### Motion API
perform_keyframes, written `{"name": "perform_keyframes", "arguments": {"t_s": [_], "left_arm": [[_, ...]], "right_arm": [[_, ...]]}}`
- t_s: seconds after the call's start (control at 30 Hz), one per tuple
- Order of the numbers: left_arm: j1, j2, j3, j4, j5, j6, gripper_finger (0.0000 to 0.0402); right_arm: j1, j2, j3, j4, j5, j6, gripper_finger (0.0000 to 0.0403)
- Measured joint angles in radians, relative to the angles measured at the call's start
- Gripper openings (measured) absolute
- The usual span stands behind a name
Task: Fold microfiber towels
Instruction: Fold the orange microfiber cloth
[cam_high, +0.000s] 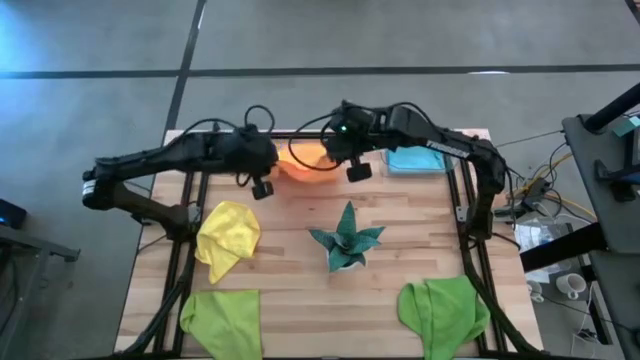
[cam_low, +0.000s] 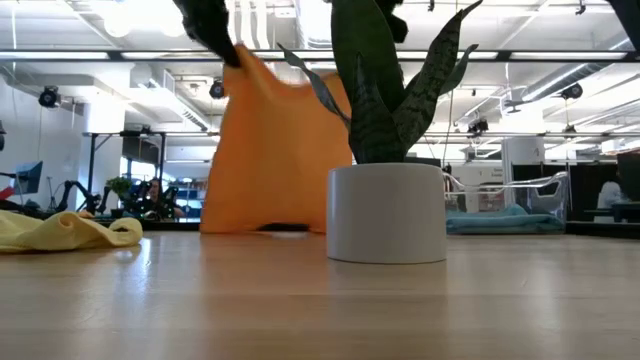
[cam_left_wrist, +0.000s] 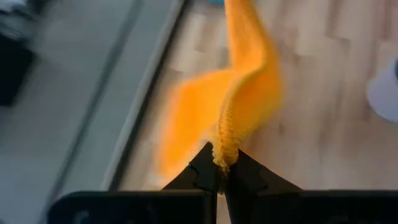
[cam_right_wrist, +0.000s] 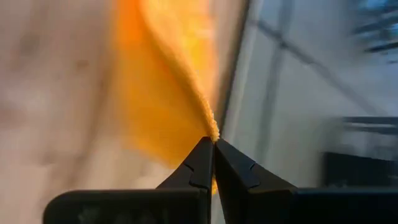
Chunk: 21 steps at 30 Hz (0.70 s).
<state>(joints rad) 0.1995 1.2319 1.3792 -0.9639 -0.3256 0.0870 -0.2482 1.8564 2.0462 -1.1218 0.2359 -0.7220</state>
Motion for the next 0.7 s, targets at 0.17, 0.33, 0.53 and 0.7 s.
{"name": "perform_keyframes", "arguments": {"t_s": [0.17,0.33,0.53,0.7], "left_arm": [[-0.003,-0.063,0.005,0.016,-0.173,-0.004,0.0000],[0.117,-0.076,-0.016,0.071,-0.209,0.028,0.0000],[0.337,-0.034,-0.076,0.290,-0.180,0.207,0.0000],[0.419,0.006,0.073,0.293,-0.129,0.290,0.0000]], "right_arm": [[-0.010,-0.006,0.056,0.022,0.076,-0.036,0.0008],[-0.120,0.003,0.028,0.147,0.079,-0.076,0.0008],[-0.247,0.052,-0.007,0.494,0.080,-0.164,0.0008],[-0.265,0.047,0.009,0.649,0.082,-0.250,0.0008]]}}
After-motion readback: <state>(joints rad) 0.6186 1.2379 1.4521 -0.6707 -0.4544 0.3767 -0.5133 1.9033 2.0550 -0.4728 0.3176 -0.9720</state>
